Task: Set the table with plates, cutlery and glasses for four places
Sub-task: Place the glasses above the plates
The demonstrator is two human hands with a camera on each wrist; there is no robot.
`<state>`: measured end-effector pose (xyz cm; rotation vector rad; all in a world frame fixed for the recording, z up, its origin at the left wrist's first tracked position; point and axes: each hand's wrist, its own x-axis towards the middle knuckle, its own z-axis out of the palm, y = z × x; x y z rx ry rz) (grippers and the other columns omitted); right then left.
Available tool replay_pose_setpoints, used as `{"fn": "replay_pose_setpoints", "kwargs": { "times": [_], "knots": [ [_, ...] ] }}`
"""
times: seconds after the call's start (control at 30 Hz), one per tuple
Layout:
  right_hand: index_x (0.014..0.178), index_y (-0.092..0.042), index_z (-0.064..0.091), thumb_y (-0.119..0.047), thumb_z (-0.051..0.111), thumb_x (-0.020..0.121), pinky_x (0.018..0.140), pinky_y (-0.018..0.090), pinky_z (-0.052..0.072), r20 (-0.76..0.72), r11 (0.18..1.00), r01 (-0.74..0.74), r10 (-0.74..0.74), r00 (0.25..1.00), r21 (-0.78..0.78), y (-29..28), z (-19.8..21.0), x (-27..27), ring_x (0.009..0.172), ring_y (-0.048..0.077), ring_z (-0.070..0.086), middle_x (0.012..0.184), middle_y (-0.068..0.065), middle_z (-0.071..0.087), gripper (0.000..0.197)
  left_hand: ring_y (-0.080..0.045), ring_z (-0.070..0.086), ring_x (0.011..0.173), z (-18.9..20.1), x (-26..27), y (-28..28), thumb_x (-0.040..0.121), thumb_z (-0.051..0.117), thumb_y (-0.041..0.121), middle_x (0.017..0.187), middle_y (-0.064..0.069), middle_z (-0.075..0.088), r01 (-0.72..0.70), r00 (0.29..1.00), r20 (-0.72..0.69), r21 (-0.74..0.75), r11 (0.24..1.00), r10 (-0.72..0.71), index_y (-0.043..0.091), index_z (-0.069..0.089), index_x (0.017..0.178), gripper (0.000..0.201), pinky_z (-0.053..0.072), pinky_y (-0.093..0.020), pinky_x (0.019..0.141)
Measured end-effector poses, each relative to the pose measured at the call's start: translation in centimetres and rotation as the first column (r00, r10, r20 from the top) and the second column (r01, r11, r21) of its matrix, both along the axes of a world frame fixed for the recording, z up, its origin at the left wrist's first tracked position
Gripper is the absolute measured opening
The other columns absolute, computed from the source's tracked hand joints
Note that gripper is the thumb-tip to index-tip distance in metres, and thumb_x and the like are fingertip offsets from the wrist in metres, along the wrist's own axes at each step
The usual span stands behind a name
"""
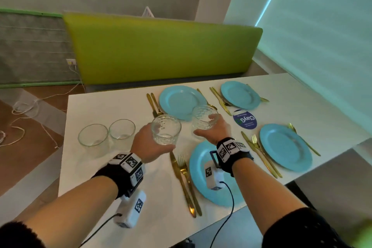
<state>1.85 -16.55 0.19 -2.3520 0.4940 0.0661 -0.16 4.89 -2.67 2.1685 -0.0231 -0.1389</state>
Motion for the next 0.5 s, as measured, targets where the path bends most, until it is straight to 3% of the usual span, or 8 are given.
{"fn": "replay_pose_setpoints", "kwargs": {
  "times": [0.1,0.27,0.5],
  "knots": [
    [0.127,-0.018,0.046,-0.032,0.083,0.065,0.088,0.023,0.039,0.014,0.996,0.086,-0.086,0.996,-0.02,-4.7,1.0,1.2,0.118,0.024,0.052,0.127,0.008,0.056,0.073,-0.019,0.059,0.115,0.8,2.4,-3.7,0.056,0.087,0.032,0.123,0.001,0.062,0.048,0.999,0.023,-0.04,0.998,-0.047,0.019,0.053,0.126,0.079,0.043,-0.023,0.087],
    [0.129,-0.016,0.048,-0.034,0.083,0.063,0.098,0.029,0.043,0.006,0.978,0.206,-0.206,0.979,-0.046,-14.0,1.2,4.1,0.118,0.024,0.054,0.126,0.006,0.058,0.077,-0.023,0.055,0.119,1.4,7.0,-11.8,0.058,0.087,0.03,0.131,-0.007,0.057,0.057,0.998,0.002,-0.072,0.996,-0.057,0.01,0.049,0.13,0.084,0.043,-0.03,0.097],
    [0.127,-0.014,0.046,-0.033,0.083,0.064,0.084,0.027,0.043,-0.079,0.919,0.395,-0.394,0.916,-0.013,-26.6,-1.1,9.4,0.116,0.027,0.053,0.126,0.011,0.056,0.076,-0.022,0.057,0.117,1.1,13.2,-22.7,0.058,0.087,0.03,0.127,-0.003,0.06,0.071,0.996,-0.038,-0.092,0.993,-0.075,0.013,0.051,0.128,0.081,0.044,-0.024,0.088]
  ]
}}
